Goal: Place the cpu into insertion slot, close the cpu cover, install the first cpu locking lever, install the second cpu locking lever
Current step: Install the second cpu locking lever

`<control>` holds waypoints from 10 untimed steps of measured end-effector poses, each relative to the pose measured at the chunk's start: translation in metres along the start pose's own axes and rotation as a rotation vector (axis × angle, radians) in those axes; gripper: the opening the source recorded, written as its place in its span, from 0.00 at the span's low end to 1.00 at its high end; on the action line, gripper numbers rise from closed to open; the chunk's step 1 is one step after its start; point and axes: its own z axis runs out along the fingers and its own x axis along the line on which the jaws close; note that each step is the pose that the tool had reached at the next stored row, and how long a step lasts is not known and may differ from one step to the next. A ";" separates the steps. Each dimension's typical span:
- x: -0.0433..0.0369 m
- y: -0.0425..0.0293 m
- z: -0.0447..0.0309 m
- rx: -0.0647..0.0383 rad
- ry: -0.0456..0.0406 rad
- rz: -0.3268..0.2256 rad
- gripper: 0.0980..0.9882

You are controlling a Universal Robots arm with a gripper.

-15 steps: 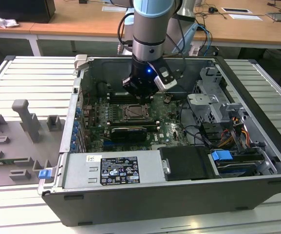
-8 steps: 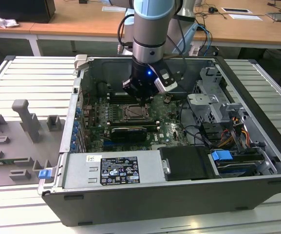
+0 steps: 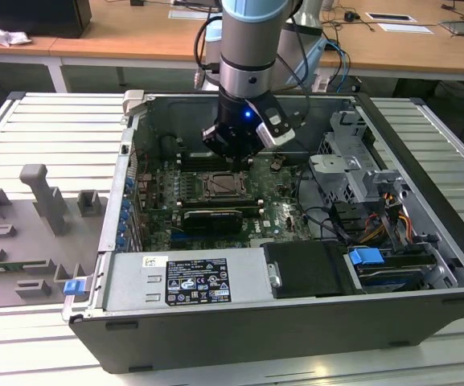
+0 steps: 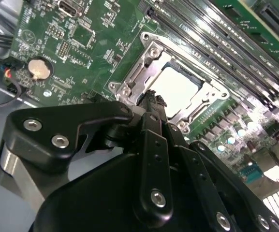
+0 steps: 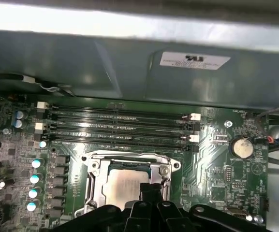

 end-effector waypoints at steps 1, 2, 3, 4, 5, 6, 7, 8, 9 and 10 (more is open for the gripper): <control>0.0000 0.0001 -0.0018 0.000 0.0000 0.000 0.01; 0.0000 0.0002 -0.0027 0.000 0.0000 0.000 0.01; -0.0001 -0.0005 -0.0028 0.000 0.0000 0.000 0.01; 0.0000 -0.0013 -0.0029 0.000 -0.0001 0.000 0.01; 0.0001 -0.0024 -0.0031 0.000 0.0000 0.000 0.01; 0.0003 -0.0045 -0.0032 0.000 0.0000 0.000 0.01; 0.0004 -0.0062 -0.0034 0.000 0.0000 0.000 0.01; 0.0005 -0.0079 -0.0035 0.000 0.0000 0.000 0.01; 0.0006 -0.0093 -0.0037 0.000 0.0000 0.000 0.01; 0.0008 -0.0110 -0.0038 0.000 0.0000 0.000 0.01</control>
